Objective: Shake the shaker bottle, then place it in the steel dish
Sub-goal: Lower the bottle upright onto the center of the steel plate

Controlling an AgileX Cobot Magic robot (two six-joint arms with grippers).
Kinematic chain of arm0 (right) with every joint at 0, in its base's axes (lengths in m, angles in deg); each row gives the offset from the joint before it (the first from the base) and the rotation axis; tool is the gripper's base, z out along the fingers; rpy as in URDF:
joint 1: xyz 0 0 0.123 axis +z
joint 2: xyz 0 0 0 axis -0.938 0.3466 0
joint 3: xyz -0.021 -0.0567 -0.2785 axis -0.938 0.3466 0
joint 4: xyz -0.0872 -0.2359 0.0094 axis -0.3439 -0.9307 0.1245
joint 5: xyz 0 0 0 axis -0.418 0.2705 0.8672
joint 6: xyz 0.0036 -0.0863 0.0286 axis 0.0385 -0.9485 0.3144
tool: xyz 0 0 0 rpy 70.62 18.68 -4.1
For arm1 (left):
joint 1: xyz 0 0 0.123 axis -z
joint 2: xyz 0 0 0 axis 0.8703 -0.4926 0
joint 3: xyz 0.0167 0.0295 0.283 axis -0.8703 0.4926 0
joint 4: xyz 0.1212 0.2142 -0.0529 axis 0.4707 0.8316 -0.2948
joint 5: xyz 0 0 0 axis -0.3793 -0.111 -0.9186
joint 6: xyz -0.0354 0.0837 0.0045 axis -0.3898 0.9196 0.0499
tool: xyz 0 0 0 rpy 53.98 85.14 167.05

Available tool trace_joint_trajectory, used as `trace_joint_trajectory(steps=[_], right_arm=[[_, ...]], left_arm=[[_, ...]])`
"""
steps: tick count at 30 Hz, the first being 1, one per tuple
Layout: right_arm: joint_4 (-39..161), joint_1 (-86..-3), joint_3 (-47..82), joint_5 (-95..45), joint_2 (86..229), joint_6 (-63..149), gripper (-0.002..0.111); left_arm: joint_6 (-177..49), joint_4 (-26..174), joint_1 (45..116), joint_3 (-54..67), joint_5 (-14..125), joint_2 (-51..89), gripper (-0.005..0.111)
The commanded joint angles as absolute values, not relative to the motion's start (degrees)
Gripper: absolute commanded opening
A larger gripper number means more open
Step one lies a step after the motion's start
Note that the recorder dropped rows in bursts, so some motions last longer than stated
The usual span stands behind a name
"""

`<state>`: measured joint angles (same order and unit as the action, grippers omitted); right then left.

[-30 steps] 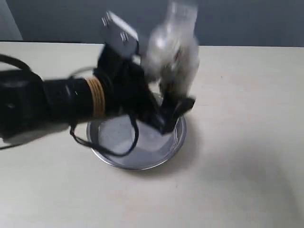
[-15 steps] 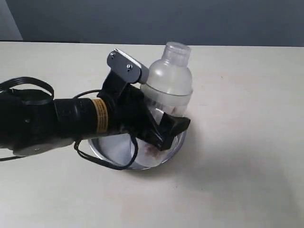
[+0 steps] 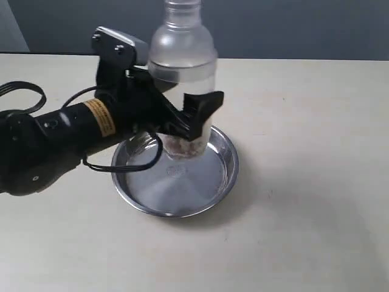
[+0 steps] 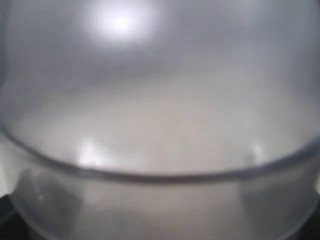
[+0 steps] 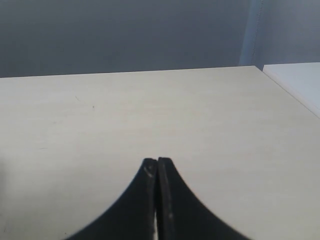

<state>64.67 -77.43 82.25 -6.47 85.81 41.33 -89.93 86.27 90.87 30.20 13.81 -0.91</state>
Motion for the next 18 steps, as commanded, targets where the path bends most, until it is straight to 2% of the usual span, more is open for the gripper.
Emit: trace_joint_trajectory(steps=[1,10,18], right_arm=[[64.68,-77.63,82.32,-7.17,85.54,41.22,-0.001],[64.68,-77.63,82.32,-7.17,85.54,41.22,-0.001],[64.68,-77.63,82.32,-7.17,85.54,41.22,-0.001]], left_arm=[[-85.98,76.73,87.67,36.14,-0.54,-2.00,0.000],[-85.75,79.05,87.39,39.22,-14.44,-12.85,0.000],[-85.75,80.52,87.39,38.09,-14.47,-22.64,0.000]])
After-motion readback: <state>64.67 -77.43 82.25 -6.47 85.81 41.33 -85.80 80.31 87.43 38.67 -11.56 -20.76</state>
